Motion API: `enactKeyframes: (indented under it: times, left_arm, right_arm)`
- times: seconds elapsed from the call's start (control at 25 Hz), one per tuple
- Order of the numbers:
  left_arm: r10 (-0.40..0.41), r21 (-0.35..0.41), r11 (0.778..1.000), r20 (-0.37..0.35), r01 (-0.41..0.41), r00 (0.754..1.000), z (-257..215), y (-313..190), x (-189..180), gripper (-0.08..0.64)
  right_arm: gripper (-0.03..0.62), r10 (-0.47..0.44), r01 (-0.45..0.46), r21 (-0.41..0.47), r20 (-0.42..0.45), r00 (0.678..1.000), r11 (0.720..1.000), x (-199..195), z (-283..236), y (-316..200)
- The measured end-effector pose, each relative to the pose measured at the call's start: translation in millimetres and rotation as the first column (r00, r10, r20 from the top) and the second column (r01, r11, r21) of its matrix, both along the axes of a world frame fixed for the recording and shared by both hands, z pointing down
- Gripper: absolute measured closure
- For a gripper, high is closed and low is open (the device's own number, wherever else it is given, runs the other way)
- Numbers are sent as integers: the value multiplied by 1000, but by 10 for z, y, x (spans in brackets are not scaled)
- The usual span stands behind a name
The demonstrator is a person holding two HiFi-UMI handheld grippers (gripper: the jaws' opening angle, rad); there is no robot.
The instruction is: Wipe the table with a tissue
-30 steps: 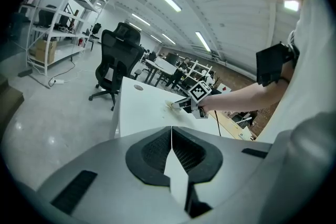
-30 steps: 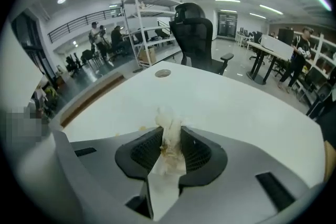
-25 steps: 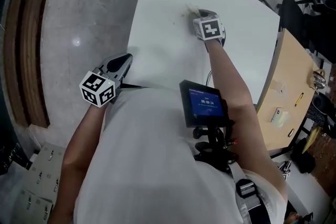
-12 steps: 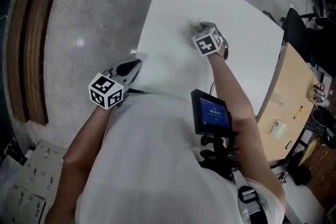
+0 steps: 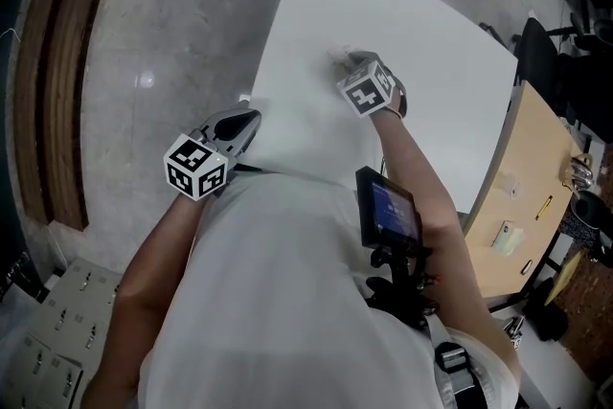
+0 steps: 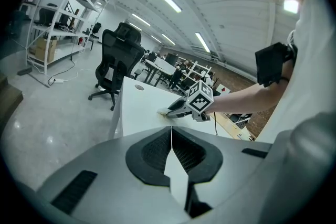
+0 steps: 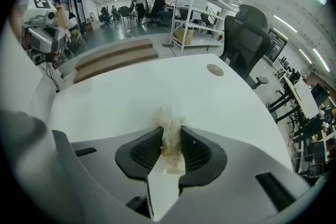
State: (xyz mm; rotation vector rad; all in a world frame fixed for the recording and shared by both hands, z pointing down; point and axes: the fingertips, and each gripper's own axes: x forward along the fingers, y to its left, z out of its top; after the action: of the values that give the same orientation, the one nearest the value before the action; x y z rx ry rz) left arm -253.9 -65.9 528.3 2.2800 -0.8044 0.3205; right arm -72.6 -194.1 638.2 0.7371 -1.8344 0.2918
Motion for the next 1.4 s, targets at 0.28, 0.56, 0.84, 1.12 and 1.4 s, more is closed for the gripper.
enactKeyframes:
  times: [0.28, 0.56, 0.84, 1.12, 1.4]
  left_arm:
    - [13, -2, 1000, 2, -13, 1000, 3, 17, 26, 552]
    - [36, -2, 999, 4, -36, 999, -21, 8, 82, 552]
    - [62, 3, 998, 3, -62, 998, -42, -10, 184, 552]
    - [62, 6, 998, 12, -62, 998, -57, 5, 243, 552]
    - [32, 7, 999, 19, -32, 999, -55, 69, 242, 552]
  right_arm:
    - [489, -37, 37, 3, 50, 998, 999, -183, -20, 186]
    - [489, -91, 102, -57, 168, 982, 993, -379, -40, 526]
    - [489, -65, 199, -245, 464, 883, 949, -623, -203, 972]
    - [489, 193, -110, -174, 596, 779, 979, -195, -459, 538]
    - [489, 181, -175, -45, 309, 934, 983, 4, -50, 316]
